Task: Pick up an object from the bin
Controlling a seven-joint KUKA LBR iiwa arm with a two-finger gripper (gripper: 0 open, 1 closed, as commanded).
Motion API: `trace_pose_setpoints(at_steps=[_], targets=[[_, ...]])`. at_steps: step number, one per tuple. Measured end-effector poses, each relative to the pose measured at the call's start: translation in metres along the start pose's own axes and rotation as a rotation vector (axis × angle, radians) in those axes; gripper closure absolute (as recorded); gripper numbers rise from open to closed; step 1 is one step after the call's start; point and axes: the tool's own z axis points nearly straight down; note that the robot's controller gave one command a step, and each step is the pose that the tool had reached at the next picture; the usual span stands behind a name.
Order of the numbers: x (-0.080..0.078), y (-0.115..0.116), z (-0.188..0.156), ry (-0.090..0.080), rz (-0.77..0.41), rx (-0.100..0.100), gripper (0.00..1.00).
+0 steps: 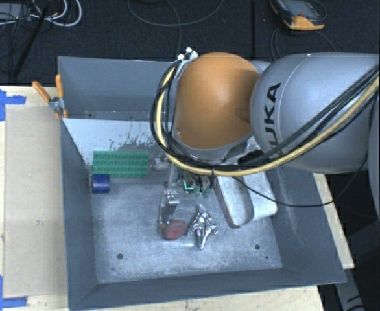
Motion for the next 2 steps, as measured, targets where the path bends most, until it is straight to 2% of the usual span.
trace_pose_setpoints(at_steps=[1,2], targets=[[0.019,-0.087,0.160,-0.011,-0.257,-0.002,0.00],[0.010,-0.112,0.130,-0.010,-0.073,0.000,0.00]])
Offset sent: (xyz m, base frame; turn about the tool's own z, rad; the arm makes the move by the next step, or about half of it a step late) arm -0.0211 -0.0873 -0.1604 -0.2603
